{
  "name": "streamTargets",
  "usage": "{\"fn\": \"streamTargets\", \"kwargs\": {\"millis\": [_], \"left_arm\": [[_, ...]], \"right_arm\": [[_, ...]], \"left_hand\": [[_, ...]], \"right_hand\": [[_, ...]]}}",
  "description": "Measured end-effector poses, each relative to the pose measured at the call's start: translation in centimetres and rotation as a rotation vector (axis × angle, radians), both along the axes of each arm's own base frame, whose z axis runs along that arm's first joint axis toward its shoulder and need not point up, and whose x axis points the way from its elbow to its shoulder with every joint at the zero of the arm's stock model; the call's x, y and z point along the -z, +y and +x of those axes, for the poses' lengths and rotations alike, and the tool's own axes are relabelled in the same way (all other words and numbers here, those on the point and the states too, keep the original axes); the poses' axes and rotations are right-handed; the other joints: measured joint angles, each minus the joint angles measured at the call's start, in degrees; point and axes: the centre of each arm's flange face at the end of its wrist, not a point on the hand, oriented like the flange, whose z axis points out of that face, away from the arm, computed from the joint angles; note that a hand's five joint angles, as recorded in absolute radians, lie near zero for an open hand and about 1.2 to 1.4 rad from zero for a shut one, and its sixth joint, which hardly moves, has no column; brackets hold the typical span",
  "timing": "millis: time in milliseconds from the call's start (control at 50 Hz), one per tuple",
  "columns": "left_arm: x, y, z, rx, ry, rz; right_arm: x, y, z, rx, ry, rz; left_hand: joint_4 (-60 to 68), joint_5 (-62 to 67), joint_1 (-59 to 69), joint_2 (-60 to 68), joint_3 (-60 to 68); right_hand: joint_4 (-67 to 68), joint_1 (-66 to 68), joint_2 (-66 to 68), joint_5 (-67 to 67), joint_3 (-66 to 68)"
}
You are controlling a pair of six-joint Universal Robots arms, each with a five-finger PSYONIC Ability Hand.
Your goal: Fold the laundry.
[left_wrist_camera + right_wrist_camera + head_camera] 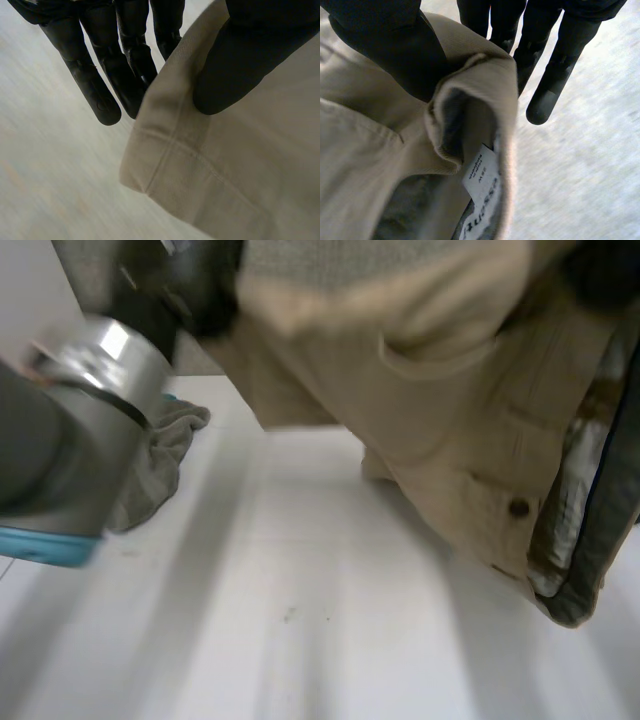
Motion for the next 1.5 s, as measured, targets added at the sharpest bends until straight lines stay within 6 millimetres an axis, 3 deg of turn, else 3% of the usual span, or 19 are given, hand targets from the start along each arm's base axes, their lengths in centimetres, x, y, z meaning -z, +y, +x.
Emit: {"fn": "streamTargets", "kwargs": {"millis": [80, 200, 300, 380, 460, 500, 580, 680, 780, 860, 900, 920, 940, 980, 1040, 1140, 1220, 1340, 1500], "left_arm": [[-7.0, 3.3, 1.8, 0.016, 0.12, -0.158], [-13.5, 7.5, 4.3, 0.033, 0.228, -0.304], [-16.0, 9.2, 5.5, 0.028, 0.263, -0.362], [-15.9, 8.8, 5.3, 0.025, 0.254, -0.353], [-14.0, 6.6, 4.1, 0.023, 0.213, -0.291], [-11.4, 4.1, 2.8, 0.019, 0.167, -0.218], [-5.7, -0.9, 0.8, -0.001, 0.08, -0.077], [3.4, -7.4, -1.2, -0.025, -0.038, 0.098], [9.9, -12.2, -2.7, -0.035, -0.111, 0.13], [12.1, -15.1, -3.8, -0.041, -0.125, 0.07], [12.4, -16.3, -4.2, -0.048, -0.118, 0.034], [12.4, -16.7, -4.4, -0.05, -0.113, 0.017], [12.4, -17.0, -4.6, -0.052, -0.109, 0.007], [12.1, -17.6, -4.9, -0.058, -0.094, -0.026], [11.7, -17.8, -5.1, -0.066, -0.079, -0.044], [10.4, -16.8, -5.0, -0.089, -0.064, -0.039], [8.5, -14.4, -4.1, -0.112, -0.062, -0.013], [7.1, -7.4, -2.1, -0.098, -0.11, 0.086], [10.9, 3.5, 0.6, -0.002, -0.277, 0.333]], "right_arm": [[-4.0, 0.7, -0.6, 0.01, -0.057, -0.114], [-7.7, 2.1, -1.4, 0.014, -0.116, -0.216], [-8.4, 2.4, -1.6, 0.015, -0.122, -0.217], [-7.2, 1.4, -1.1, 0.016, -0.102, -0.166], [-4.5, -0.9, 0.1, 0.014, -0.064, -0.068], [-1.9, -3.0, 1.1, 0.012, -0.037, 0.018], [2.8, -7.0, 2.3, 0.029, -0.008, 0.154], [9.9, -13.1, 3.2, 0.074, 0.012, 0.295], [15.9, -18.1, 4.2, 0.111, 0.012, 0.31], [19.1, -21.4, 5.0, 0.161, -0.004, 0.229], [20.1, -22.7, 5.3, 0.193, -0.005, 0.169], [20.5, -23.2, 5.5, 0.208, -0.001, 0.14], [20.7, -23.5, 5.6, 0.217, 0.002, 0.123], [21.1, -24.3, 5.9, 0.246, 0.018, 0.065], [21.0, -24.5, 6.1, 0.265, 0.039, 0.028], [19.5, -23.4, 5.9, 0.251, 0.075, 0.029], [17.4, -20.7, 5.2, 0.166, 0.135, 0.086], [16.1, -15.5, 2.9, -0.006, 0.254, 0.288], [18.8, -10.5, -1.5, -0.078, 0.357, 0.601]], "left_hand": [[0.19, 0.0, 0.0, 0.0, 0.15], [0.22, 0.0, 0.0, 0.0, 0.15], [0.22, 0.0, 0.0, 0.0, 0.18], [0.22, 0.0, 0.0, 0.03, 0.24], [0.22, 0.0, 0.0, 0.16, 0.24], [0.22, 0.0, 0.0, 0.17, 0.24], [0.22, 0.0, 0.0, 0.16, 0.24], [0.23, 0.0, 0.0, 0.17, 0.24], [0.23, 0.0, 0.0, 0.17, 0.26], [-4.67, -2.71, -3.46, -5.3, -4.36], [-17.61, -14.89, -17.73, -18.5, -17.02], [-32.27, -29.51, -34.37, -31.63, -31.17], [-32.27, -29.51, -34.37, -31.63, -31.17], [-52.83, -50.51, -52.65, -52.34, -52.01], [-56.16, -53.36, -54.05, -55.4, -55.4], [-56.76, -53.37, -54.06, -56.27, -55.95], [-56.76, -53.37, -54.05, -56.27, -55.94], [-50.79, -48.29, -47.33, -50.64, -50.67], [-31.06, -28.84, -27.25, -30.98, -30.82]], "right_hand": [[0.0, 0.0, 0.0, 0.0, 0.0], [0.0, 0.0, 0.0, 0.0, 0.0], [0.0, 0.0, 0.0, 0.0, 0.0], [0.01, 0.0, 0.0, 0.0, 0.0], [0.01, 0.0, 0.0, 0.0, 0.0], [0.01, 0.0, 0.0, 0.0, 0.0], [0.02, 0.0, 0.0, 0.0, 0.0], [0.02, 0.0, 0.0, 0.0, 0.0], [0.02, 0.0, 0.0, 0.0, 0.0], [-5.2, -2.75, -4.32, -3.88, -4.77], [-21.23, -17.63, -20.7, -20.06, -20.79], [-28.13, -25.61, -28.89, -27.15, -27.62], [-34.73, -32.26, -35.62, -34.02, -34.15], [-51.62, -47.12, -50.87, -50.79, -50.9], [-56.28, -50.79, -55.03, -54.94, -55.79], [-56.98, -50.92, -55.4, -55.01, -56.34], [-56.98, -50.92, -55.4, -55.01, -56.34], [-56.98, -50.92, -55.4, -55.01, -56.34], [-51.61, -46.67, -50.43, -50.32, -51.03]]}}
